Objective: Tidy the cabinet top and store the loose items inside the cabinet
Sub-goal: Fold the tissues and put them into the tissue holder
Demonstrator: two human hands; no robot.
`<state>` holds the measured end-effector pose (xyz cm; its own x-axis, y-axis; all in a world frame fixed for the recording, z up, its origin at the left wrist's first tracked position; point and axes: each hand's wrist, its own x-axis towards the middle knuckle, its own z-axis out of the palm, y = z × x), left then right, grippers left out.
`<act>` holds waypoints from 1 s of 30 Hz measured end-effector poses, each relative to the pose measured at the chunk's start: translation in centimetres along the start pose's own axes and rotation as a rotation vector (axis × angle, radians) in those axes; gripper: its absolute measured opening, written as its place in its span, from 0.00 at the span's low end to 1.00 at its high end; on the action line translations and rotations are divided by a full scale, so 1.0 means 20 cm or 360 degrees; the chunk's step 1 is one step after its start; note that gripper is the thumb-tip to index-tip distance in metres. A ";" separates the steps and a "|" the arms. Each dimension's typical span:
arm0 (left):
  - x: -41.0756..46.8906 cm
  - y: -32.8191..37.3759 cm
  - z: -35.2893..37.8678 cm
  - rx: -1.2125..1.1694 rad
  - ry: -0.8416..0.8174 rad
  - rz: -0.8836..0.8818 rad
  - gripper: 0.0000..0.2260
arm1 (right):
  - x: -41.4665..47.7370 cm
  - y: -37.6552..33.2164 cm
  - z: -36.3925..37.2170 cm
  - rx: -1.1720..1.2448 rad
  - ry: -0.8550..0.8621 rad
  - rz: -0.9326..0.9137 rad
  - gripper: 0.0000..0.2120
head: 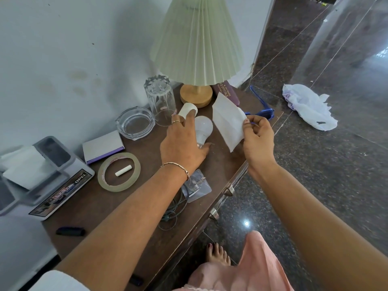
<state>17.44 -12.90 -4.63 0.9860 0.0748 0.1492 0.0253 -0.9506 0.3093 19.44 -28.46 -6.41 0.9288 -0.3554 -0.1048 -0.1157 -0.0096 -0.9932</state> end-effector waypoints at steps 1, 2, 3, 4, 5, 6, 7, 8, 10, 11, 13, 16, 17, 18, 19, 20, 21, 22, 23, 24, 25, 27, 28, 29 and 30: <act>-0.01 0.01 0.00 -0.0068 0.0058 -0.0012 0.34 | -0.02 -0.01 0.00 0.0037 -0.0002 0.0014 0.04; -0.01 0.02 -0.01 -0.0179 0.0108 -0.0029 0.31 | -0.04 -0.03 0.01 0.0075 -0.0009 0.0026 0.04; -0.02 0.03 -0.02 -0.0335 0.0124 -0.0068 0.27 | -0.06 -0.04 0.01 0.0117 -0.0019 0.0032 0.04; -0.02 0.04 -0.03 -0.0541 0.0096 -0.0141 0.22 | -0.08 -0.05 0.02 0.0165 -0.0028 0.0039 0.04; -0.02 0.06 -0.05 -0.0805 0.0010 -0.0256 0.17 | -0.10 -0.07 0.02 0.0213 -0.0036 0.0049 0.04; -0.02 0.07 -0.07 -0.1128 -0.0116 -0.0398 0.13 | -0.13 -0.08 0.03 0.0261 -0.0047 0.0059 0.04; -0.03 0.08 -0.10 -0.1462 -0.0261 -0.0555 0.11 | -0.16 -0.09 0.04 0.0311 -0.0066 0.0072 0.04; -0.04 0.09 -0.13 -0.1754 -0.0407 -0.0697 0.10 | -0.19 -0.11 0.04 0.0363 -0.0095 0.0092 0.04; -0.07 0.08 -0.18 -0.2131 -0.0624 -0.0860 0.11 | -0.25 -0.13 0.06 0.0439 -0.0161 0.0134 0.04; -0.08 0.07 -0.20 -0.2250 -0.0680 -0.0903 0.11 | -0.29 -0.14 0.08 0.0458 -0.0194 0.0151 0.04; -0.10 0.02 -0.24 -0.2441 -0.0700 -0.0954 0.14 | -0.35 -0.15 0.11 0.0456 -0.0250 0.0176 0.04; -0.13 -0.07 -0.29 -0.2549 -0.0601 -0.0967 0.10 | -0.43 -0.15 0.19 0.0379 -0.0330 0.0175 0.03; -0.14 -0.10 -0.31 -0.2563 -0.0556 -0.0962 0.06 | -0.46 -0.15 0.21 0.0354 -0.0354 0.0170 0.03; -0.15 -0.13 -0.32 -0.2571 -0.0512 -0.0953 0.03 | -0.49 -0.15 0.24 0.0328 -0.0366 0.0162 0.04; -0.16 -0.17 -0.34 -0.2581 -0.0477 -0.0948 0.02 | -0.52 -0.16 0.26 0.0313 -0.0369 0.0157 0.05; -0.17 -0.20 -0.36 -0.2587 -0.0447 -0.0947 0.02 | -0.55 -0.16 0.29 0.0306 -0.0363 0.0157 0.07; -0.19 -0.24 -0.38 -0.2595 -0.0416 -0.0952 0.01 | -0.58 -0.16 0.31 0.0304 -0.0359 0.0163 0.08; -0.20 -0.28 -0.40 -0.2598 -0.0386 -0.0953 0.01 | -0.60 -0.16 0.33 0.0301 -0.0373 0.0169 0.09; -0.22 -0.31 -0.43 -0.2591 -0.0360 -0.0947 0.01 | -0.63 -0.16 0.36 0.0294 -0.0408 0.0184 0.12; -0.24 -0.35 -0.45 -0.2569 -0.0341 -0.0935 0.01 | -0.65 -0.17 0.38 0.0283 -0.0465 0.0211 0.18; -0.26 -0.38 -0.48 -0.2533 -0.0328 -0.0917 0.02 | -0.68 -0.17 0.40 0.0277 -0.0538 0.0247 0.24; -0.30 -0.46 -0.53 -0.2435 -0.0303 -0.0874 0.05 | -0.72 -0.18 0.45 0.0231 -0.0708 0.0272 0.28; -0.32 -0.49 -0.56 -0.2377 -0.0292 -0.0853 0.07 | -0.74 -0.19 0.48 0.0171 -0.0782 0.0245 0.24; -0.34 -0.54 -0.58 -0.2312 -0.0281 -0.0834 0.09 | -0.76 -0.20 0.51 0.0089 -0.0836 0.0206 0.20; -0.36 -0.58 -0.60 -0.2245 -0.0264 -0.0813 0.09 | -0.78 -0.21 0.55 -0.0007 -0.0867 0.0144 0.18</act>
<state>7.99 1.17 1.99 0.9297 0.1730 -0.3250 0.2819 0.2335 0.9306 9.35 -12.55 -1.20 0.9628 0.1800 -0.2016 -0.2039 -0.0057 -0.9790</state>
